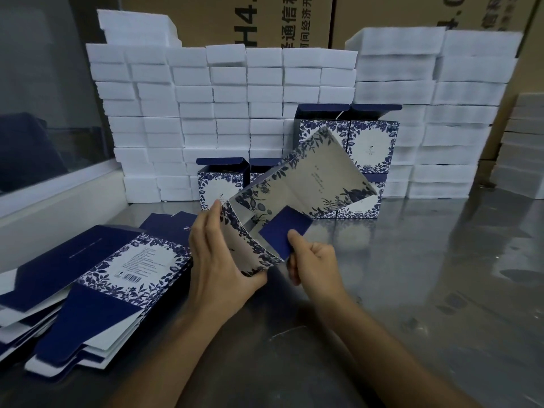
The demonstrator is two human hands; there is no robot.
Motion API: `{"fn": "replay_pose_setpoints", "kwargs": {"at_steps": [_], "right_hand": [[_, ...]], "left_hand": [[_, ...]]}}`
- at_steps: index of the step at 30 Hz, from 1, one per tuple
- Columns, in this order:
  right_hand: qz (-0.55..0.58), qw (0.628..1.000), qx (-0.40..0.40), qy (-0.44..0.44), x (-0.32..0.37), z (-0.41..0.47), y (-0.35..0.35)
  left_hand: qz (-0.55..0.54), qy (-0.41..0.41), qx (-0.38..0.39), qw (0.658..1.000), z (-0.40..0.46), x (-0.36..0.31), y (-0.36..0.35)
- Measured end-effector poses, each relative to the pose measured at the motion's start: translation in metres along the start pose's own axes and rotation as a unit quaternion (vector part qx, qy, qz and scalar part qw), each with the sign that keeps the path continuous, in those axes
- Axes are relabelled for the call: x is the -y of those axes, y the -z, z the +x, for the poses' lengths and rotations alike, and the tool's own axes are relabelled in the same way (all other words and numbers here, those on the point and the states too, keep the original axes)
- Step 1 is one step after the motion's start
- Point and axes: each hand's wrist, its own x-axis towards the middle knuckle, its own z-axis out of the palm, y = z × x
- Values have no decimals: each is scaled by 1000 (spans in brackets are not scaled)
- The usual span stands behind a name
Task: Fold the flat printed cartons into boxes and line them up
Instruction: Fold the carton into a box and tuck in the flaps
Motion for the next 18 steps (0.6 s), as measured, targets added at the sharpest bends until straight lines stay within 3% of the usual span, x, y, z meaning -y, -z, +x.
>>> {"fn": "replay_pose_setpoints", "kwargs": {"at_steps": [10,18], "right_hand": [[8,998,-49,-34,1,4,9],[52,984,-153,-76,-3,12,22]], "left_hand": [[-13,-21,27,999,-1,0,1],[-36,-43,61,997,-1,-3,3]]}}
